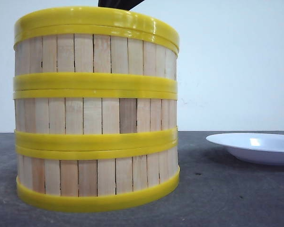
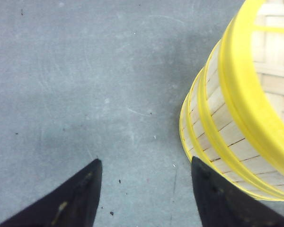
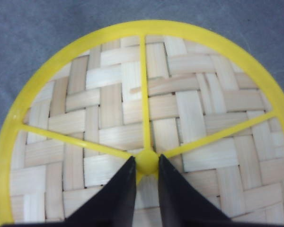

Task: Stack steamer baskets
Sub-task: 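Lower the lid onto the top basket and open the right gripper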

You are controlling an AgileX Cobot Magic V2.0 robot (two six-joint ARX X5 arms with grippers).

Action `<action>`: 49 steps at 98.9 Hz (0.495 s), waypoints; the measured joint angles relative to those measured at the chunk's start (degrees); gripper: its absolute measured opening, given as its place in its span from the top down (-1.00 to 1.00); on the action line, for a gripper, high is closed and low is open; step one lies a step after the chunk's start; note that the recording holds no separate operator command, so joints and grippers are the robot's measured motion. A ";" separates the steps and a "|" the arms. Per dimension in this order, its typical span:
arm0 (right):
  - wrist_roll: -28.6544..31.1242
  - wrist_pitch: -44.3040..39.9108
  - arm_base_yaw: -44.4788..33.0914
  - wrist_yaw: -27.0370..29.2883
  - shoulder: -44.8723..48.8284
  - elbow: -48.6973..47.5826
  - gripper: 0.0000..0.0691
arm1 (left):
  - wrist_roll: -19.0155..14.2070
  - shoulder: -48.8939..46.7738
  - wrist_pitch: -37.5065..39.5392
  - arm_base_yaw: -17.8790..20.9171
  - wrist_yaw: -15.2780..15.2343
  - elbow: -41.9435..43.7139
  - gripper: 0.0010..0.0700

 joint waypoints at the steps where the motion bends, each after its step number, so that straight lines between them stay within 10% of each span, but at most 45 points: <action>1: -0.02 0.04 0.00 -0.02 0.07 0.00 0.85 | 0.00 0.00 0.00 0.00 0.00 0.00 0.00; 21: -0.35 0.24 0.09 0.00 0.13 0.11 0.78 | 0.00 0.00 -0.02 0.00 0.00 0.00 0.00; 38: -0.48 0.33 -0.07 0.15 0.24 0.11 -0.09 | 0.00 0.00 -0.02 0.00 0.00 0.00 0.00; 49: -0.48 0.31 -0.20 0.24 -0.46 0.20 -0.31 | 0.02 0.00 0.02 0.00 0.00 0.00 0.00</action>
